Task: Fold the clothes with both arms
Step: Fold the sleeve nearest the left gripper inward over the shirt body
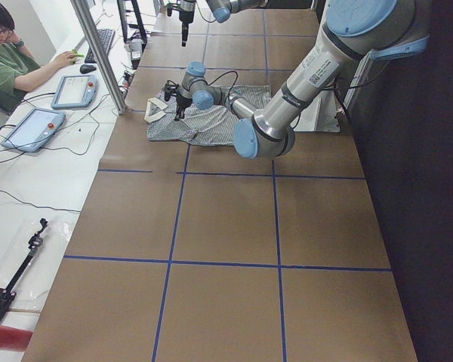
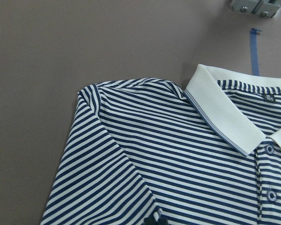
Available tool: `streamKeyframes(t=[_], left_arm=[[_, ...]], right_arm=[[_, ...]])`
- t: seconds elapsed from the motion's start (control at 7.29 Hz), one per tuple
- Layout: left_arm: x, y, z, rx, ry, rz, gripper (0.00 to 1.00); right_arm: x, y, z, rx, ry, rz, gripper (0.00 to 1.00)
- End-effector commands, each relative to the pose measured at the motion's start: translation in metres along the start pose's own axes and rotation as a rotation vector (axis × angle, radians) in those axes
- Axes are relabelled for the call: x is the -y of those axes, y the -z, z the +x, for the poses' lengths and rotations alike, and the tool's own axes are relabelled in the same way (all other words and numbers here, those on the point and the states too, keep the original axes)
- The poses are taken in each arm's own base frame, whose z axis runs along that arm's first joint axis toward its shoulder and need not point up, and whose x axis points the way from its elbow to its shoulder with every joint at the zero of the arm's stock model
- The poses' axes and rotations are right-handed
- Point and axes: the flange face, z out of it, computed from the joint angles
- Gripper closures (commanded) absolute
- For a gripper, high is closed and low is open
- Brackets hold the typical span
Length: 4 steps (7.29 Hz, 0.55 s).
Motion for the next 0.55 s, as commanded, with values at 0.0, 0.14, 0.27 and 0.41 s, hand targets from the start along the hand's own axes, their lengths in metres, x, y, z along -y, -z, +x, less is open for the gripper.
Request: streamKeyframes(t=[0.0,0.14,0.27,0.41], left_arm=[[-0.004,0.000,0.007,-0.010,-0.108,0.001,0.01],[-0.007,0.023,0.006,-0.054,-0.130,0.008,0.00],[-0.018,0.047,-0.016,-0.105,-0.161,-0.012,0.00],[-0.028,0.071,-0.043,-0.129,-0.229,-0.025,0.00]], right_arm=[[-0.002,0.005,-0.003,0.007,0.003,0.008,0.00],[-0.004,0.010,-0.008,0.016,0.011,0.015,0.00],[-0.018,0.012,-0.016,0.032,0.014,0.012,0.00],[-0.043,0.015,-0.033,0.059,-0.063,0.005,0.00]])
